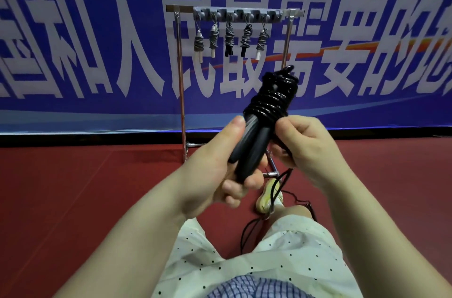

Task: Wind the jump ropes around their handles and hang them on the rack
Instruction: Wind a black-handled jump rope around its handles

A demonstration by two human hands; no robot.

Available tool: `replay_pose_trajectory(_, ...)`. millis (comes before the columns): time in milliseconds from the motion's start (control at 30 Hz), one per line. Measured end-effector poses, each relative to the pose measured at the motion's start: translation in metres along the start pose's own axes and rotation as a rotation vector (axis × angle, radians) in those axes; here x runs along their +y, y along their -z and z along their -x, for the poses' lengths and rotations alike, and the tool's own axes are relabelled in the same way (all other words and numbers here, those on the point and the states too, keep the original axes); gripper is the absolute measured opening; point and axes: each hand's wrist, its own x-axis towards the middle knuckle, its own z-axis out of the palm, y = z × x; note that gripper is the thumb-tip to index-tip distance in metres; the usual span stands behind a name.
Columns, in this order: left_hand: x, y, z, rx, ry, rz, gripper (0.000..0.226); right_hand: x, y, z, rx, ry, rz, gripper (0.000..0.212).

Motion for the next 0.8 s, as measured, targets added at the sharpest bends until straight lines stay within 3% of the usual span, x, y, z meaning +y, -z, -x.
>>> replay_pose_trajectory(167, 0.001, -0.004, -0.009, 0.242, -0.064, -0.339, 0.068, 0.012, -0.008, 0.0, 0.103, -0.008, 0.203, 0.049)
replay_pose_trajectory(300, -0.005, 0.005, -0.014, 0.408, -0.06, -0.636, 0.067, 0.013, -0.007, 0.0, -0.025, -0.207, -0.033, 0.048)
replay_pose_trajectory(367, -0.007, 0.006, -0.015, 0.468, -0.044, -0.711, 0.063, 0.009, -0.004, 0.005, -0.113, -0.278, -0.092, 0.057)
replay_pose_trajectory(467, -0.006, 0.004, -0.015, 0.508, -0.031, -0.78, 0.044, 0.001, -0.007, 0.008, -0.118, -0.33, -0.065, 0.064)
replay_pose_trajectory(633, -0.003, 0.005, -0.014, 0.509, -0.032, -0.844, 0.03, 0.039, 0.01, -0.014, 0.056, -0.228, 0.022, 0.033)
replay_pose_trajectory(800, -0.001, 0.011, -0.013, 0.48, -0.047, -0.858, 0.038, 0.008, -0.015, 0.0, -0.094, -0.263, -0.067, 0.039)
